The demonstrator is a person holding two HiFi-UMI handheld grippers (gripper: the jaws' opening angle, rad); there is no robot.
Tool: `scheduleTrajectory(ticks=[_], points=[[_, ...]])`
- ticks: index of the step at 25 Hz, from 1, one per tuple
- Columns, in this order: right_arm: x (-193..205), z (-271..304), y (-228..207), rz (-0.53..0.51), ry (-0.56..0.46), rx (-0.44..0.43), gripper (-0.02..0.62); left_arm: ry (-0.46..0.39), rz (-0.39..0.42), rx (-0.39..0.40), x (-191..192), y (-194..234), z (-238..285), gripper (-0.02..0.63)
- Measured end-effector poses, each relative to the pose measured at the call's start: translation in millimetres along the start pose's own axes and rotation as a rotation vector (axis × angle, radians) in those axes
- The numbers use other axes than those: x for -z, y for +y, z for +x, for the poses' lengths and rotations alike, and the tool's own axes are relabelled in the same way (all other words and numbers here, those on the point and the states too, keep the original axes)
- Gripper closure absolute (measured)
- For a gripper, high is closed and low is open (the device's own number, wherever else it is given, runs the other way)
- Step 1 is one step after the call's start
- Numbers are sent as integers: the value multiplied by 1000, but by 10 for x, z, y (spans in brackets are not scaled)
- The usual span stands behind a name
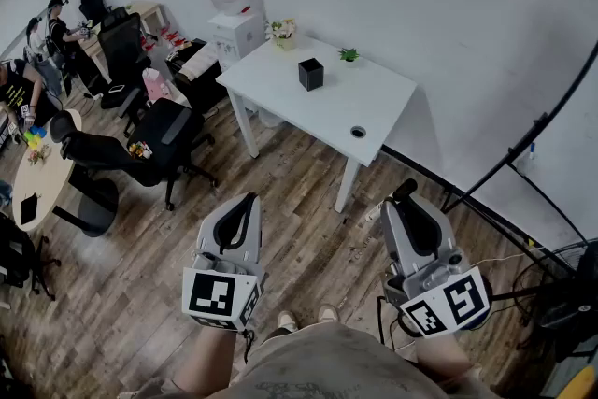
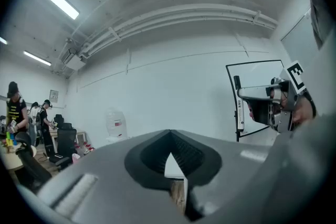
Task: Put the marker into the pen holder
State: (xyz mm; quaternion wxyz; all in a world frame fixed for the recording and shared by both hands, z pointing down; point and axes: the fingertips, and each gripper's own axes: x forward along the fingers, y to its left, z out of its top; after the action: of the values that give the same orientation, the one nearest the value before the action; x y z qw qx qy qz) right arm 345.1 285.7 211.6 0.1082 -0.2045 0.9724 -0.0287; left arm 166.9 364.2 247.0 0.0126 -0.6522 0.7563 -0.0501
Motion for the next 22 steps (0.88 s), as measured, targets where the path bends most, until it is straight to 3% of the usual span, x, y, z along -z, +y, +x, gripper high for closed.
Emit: scheduleTrajectory(ticks=[14,22], points=[[132,-72,-194,8,48,-19,503,17,21,10,161,-232,144,605],[192,-157,-304,-7,67,-72,503,1,-6,-34,155,-381,143,605]])
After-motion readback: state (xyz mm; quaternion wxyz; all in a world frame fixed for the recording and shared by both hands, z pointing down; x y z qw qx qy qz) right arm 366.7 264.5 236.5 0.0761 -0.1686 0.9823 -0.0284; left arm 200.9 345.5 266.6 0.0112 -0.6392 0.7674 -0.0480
